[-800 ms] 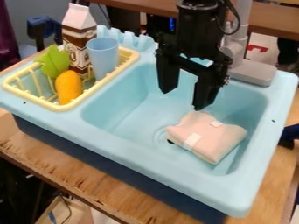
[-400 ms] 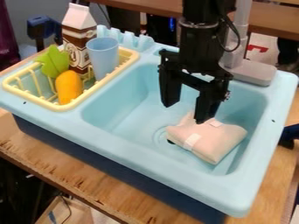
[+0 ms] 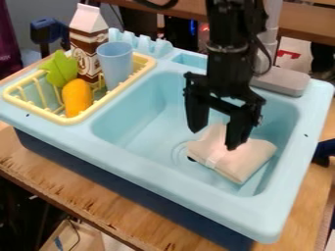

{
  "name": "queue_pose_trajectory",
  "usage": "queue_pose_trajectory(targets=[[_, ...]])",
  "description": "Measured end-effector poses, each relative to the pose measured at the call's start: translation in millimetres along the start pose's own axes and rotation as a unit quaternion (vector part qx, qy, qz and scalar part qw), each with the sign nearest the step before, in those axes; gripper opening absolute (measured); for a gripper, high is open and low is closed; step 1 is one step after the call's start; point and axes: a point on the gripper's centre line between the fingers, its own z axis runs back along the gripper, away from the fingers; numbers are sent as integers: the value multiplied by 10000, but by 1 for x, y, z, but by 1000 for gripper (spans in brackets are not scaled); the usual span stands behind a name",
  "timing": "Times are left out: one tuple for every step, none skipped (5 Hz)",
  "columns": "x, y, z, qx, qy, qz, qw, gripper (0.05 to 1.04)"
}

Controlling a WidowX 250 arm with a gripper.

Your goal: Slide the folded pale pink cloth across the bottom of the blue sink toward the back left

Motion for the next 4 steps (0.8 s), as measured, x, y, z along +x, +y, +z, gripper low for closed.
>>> queue_pose_trajectory(targets=[[4,-5,-21,12,174,-55,9998,1000],[6,-5,-31,15,258,-17,9997,1001],[2,3,-33,186,438,161,9987,1001],[0,34,-31,682,790,567,9929,1001]])
